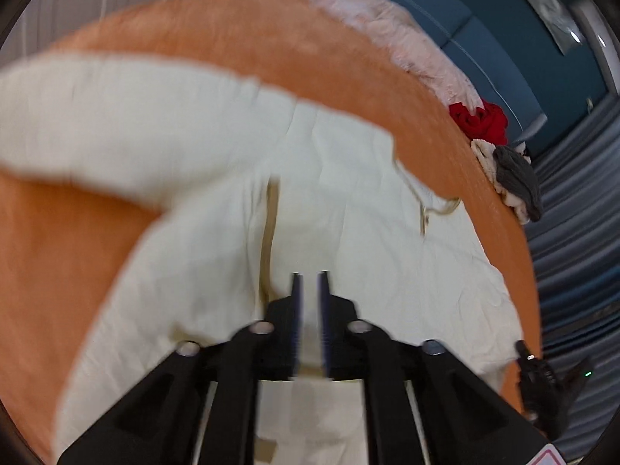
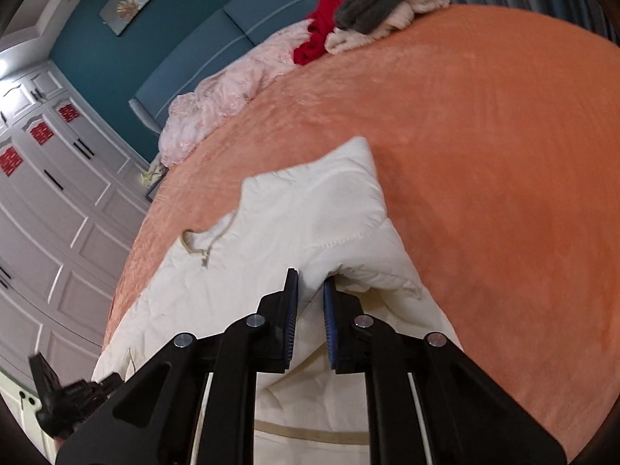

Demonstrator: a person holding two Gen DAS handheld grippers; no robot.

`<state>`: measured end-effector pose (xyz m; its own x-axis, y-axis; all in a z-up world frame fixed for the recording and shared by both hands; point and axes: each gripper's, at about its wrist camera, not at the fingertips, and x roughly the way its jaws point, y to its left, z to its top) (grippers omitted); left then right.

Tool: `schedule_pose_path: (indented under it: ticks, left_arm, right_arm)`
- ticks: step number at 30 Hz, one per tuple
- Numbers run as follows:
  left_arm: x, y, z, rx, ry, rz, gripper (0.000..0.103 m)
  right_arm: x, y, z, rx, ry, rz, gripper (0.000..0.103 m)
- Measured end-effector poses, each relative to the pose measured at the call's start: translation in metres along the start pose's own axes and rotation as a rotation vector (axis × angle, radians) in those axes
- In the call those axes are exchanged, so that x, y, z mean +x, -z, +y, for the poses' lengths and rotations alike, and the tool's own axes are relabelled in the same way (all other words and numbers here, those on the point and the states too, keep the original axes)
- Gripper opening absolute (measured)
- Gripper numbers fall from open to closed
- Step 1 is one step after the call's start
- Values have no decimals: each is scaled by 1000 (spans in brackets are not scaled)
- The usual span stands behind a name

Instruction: Fold large clothes

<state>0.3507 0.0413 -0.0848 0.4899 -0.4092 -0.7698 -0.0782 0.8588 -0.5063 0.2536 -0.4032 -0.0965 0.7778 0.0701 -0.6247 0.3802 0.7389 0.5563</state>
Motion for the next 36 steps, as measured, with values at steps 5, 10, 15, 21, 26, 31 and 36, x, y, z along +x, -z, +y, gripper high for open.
schedule_pose_path:
  ticks: [5, 10, 15, 21, 26, 31, 36]
  left_arm:
    - [5, 7, 6, -65, 25, 2, 44]
    - [2, 5, 19, -170, 20, 6, 48]
    - [12, 10, 33, -277, 72, 55, 48]
    - [23, -5, 11, -181, 80, 55, 4]
    - [-22, -26, -11, -20, 73, -133, 3]
    - [10, -8, 9, 40, -60, -57, 4]
    - [33, 21, 27, 77, -112, -59, 6]
  right_arm:
    - [0, 7, -9, 5, 4, 14, 13]
    - [2, 10, -10, 1, 7, 16, 13]
    - [3, 14, -11, -13, 12, 21, 13]
    - [5, 11, -5, -31, 19, 34, 13]
    - [-15, -2, 26, -125, -35, -38, 13]
    - [42, 23, 20, -219, 129, 123, 13]
    - [47, 30, 14, -216, 166, 135, 17]
